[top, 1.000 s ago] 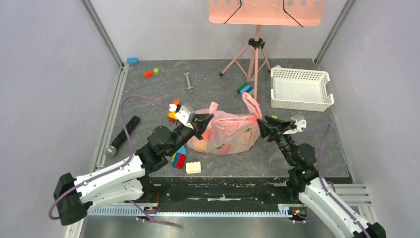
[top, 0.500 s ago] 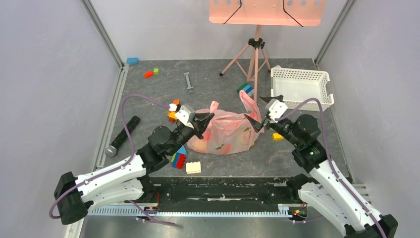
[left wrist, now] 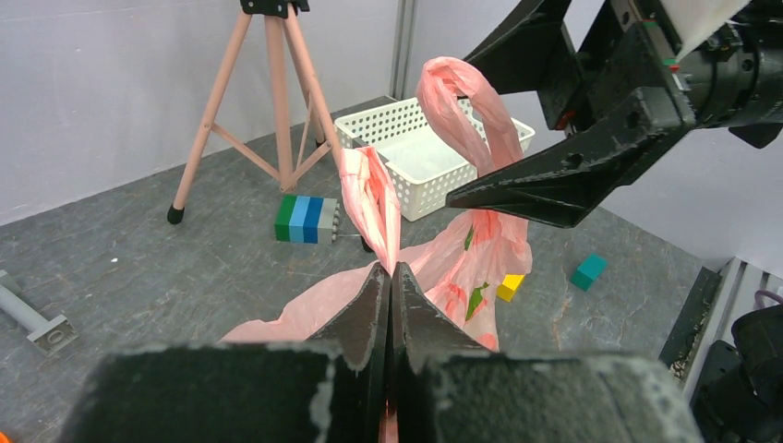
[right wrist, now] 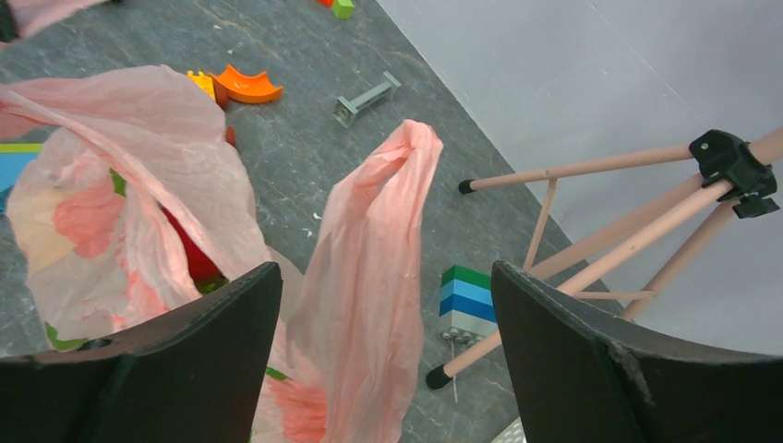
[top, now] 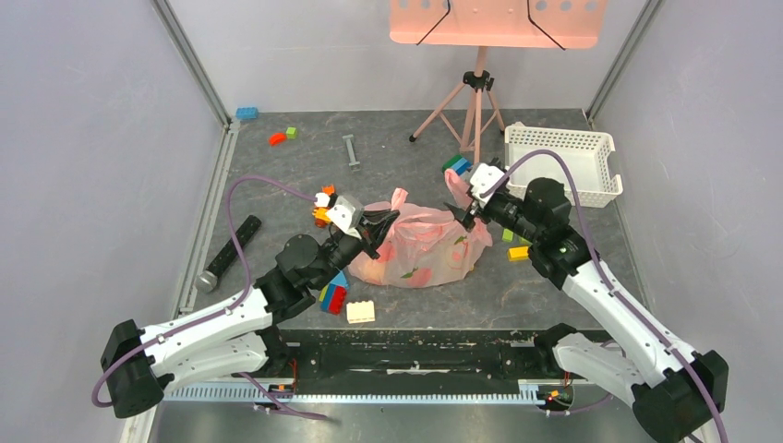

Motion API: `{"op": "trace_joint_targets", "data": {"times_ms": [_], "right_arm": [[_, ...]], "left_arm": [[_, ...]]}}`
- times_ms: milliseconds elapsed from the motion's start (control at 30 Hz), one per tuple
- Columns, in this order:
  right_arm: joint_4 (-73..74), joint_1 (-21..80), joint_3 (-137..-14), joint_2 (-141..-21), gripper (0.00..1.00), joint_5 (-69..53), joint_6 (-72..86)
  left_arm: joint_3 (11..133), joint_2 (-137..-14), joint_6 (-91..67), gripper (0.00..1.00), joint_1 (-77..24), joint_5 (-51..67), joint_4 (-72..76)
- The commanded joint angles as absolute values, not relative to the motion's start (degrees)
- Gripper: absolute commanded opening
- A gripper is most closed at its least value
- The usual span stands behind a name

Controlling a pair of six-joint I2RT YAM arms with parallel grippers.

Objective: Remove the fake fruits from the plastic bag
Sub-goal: Adjust the plastic bag at the center of the board.

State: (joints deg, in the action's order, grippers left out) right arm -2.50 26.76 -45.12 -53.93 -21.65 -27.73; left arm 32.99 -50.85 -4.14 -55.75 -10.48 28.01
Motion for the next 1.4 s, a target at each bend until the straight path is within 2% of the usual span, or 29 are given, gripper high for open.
{"op": "trace_joint_targets", "data": {"times_ms": [0, 133, 300, 367, 400, 600, 667, 833, 900, 1000, 1067, 1367], "right_arm": [[-4.68, 26.72, -48.69, -55.37, 0.8, -19.1, -27.4], [-6.74, 26.73, -48.61, -55.33, 0.57, -20.34, -25.36], [-11.94, 26.73, -47.9, -54.52, 0.24, -21.49, -20.41], [-14.77, 26.72, -48.15, -54.44, 0.03, -21.1, -18.25], [-15.87, 26.72, -48.53, -54.55, 0.0, -20.32, -17.18], [-21.61, 26.72, -52.98, -56.26, 0.0, -15.25, -12.11], [-21.9, 26.73, -55.45, -57.5, 0.0, -13.96, -11.88], [-22.59, 26.77, -59.65, -59.62, 0.0, -12.78, -12.43], [-22.71, 26.72, -59.51, -59.41, 0.09, -12.57, -12.72], [-22.58, 26.72, -56.76, -57.88, 0.08, -13.75, -14.31], [-23.88, 26.72, -52.15, -55.83, 0.0, -14.8, -14.76], [-29.78, 26.73, -32.58, -44.25, 0.0, -24.87, -7.13]], "left_arm": [[34.26, -49.98, -2.29, 0.04, -55.9, -12.28, 30.01], [34.29, -49.83, -3.67, 0.06, -55.88, -14.83, 30.26], [37.21, -50.55, -4.36, 0.09, -55.77, -18.79, 29.36], [40.07, -51.83, -3.25, 0.09, -55.47, -19.18, 28.09], [41.64, -52.69, -2.4, 0.09, -55.38, -19.49, 27.25], [54.42, -58.99, 3.25, 0.08, -52.37, -18.86, 23.2], [58.2, -60.79, 1.85, 0.03, -48.88, -15.3, 22.25], [64.76, -64.08, -4.98, 0.02, -39.91, -5.51, 21.0], [65.0, -64.29, -5.49, 0.02, -38.54, -3.94, 21.08], [62.06, -62.92, -5.68, 0.02, -38.24, -3.11, 22.4], [56.96, -60.92, -6.67, 0.02, -38.28, -3.21, 25.28], [34.53, -47.92, -16.28, 0.02, -38.32, -3.78, 33.02]]}}
